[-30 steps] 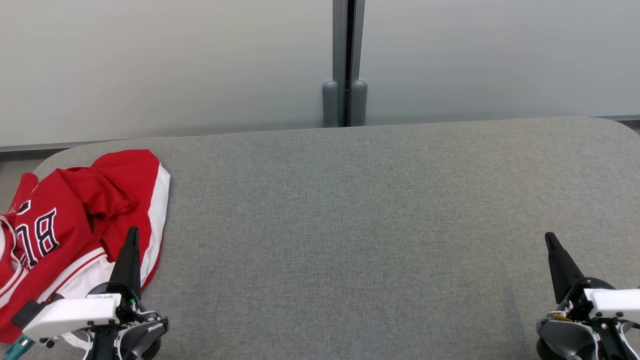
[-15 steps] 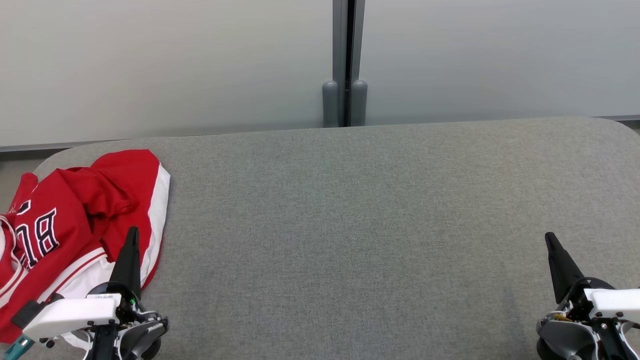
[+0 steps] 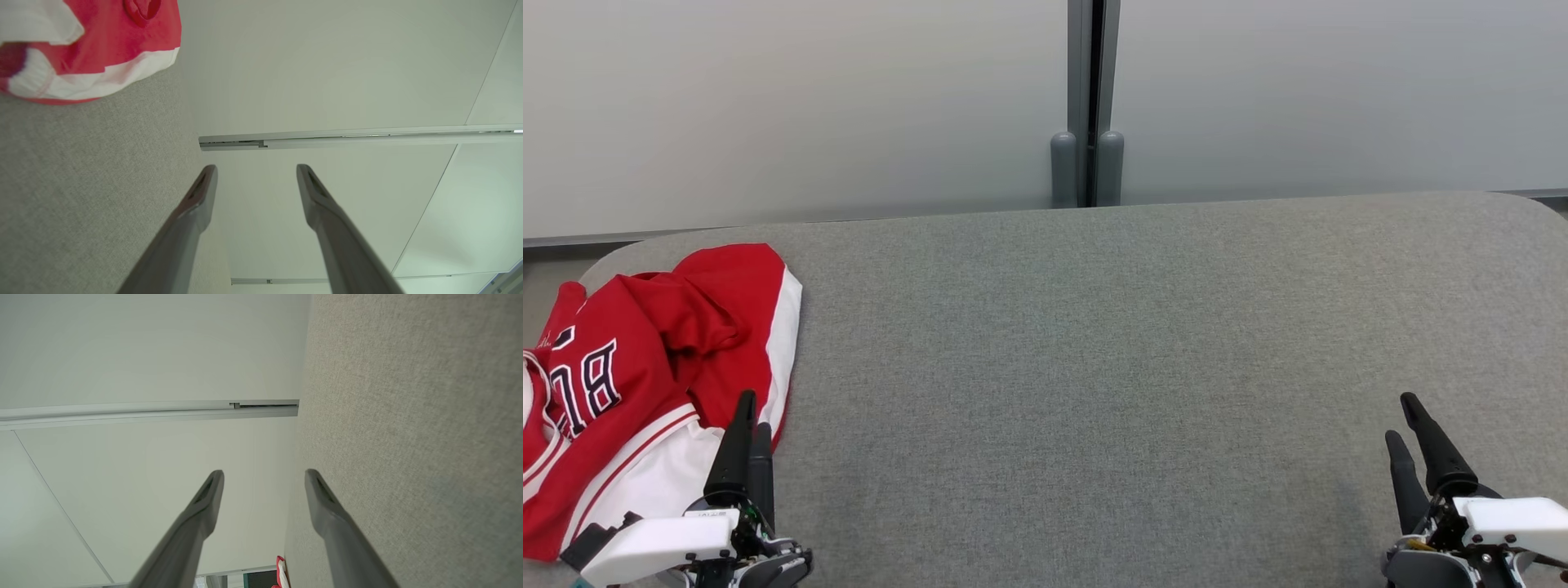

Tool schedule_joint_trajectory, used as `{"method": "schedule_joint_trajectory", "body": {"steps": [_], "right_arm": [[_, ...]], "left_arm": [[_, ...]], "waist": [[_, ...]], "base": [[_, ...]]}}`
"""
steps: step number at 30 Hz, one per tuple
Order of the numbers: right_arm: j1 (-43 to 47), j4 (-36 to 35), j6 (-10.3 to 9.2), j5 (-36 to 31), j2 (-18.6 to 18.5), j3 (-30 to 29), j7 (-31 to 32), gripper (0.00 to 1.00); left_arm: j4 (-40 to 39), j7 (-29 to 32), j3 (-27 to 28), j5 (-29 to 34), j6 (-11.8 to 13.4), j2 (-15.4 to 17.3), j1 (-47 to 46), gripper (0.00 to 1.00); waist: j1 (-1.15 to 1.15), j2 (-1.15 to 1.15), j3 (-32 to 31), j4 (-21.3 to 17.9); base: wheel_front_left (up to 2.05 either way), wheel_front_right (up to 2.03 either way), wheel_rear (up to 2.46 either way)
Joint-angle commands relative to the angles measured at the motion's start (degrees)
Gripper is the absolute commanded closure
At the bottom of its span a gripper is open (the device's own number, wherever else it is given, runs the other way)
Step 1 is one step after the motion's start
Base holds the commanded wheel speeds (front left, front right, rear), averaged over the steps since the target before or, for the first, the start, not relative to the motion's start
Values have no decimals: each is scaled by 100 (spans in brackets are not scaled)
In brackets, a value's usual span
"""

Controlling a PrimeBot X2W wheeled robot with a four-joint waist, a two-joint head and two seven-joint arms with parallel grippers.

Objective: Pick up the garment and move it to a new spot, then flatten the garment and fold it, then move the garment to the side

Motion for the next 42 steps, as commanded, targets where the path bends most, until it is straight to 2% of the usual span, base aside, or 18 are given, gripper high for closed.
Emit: {"method": "schedule_joint_trajectory", "body": {"steps": [1,9,17,23,24,28,42], "right_arm": [[-155,-171,4,-36,-51,42,-61,0],[-217,-408,5,-297,-110,251,-324,0],[-253,-660,6,-1048,-109,360,-529,0],[-287,-762,6,-1853,-210,583,-668,0],[-295,-784,6,-2143,-223,624,-711,0],[-313,-812,7,-2781,-278,705,-798,0],[-343,-849,8,-4433,-321,865,-1054,0]], "left_arm": [[-151,-55,-21,61,-2,53,-151,0],[-365,-273,-24,684,-2,62,-160,0],[-536,-470,-140,1659,71,71,-138,0],[-665,-610,-263,2659,299,76,-98,0],[-699,-654,-309,2994,380,77,-88,0],[-730,-741,-411,3630,512,80,-71,0],[-711,-994,-518,4859,796,98,-25,0]], "waist": [[0,0,-1,2],[0,0,-10,17],[0,0,-17,28],[0,0,-19,34],[0,0,-21,36],[0,0,-26,44],[0,0,-40,67]], "base": [[0,0,0],[0,0,0],[0,0,0],[0,0,0],[0,0,0],[0,0,0],[0,0,0]]}}
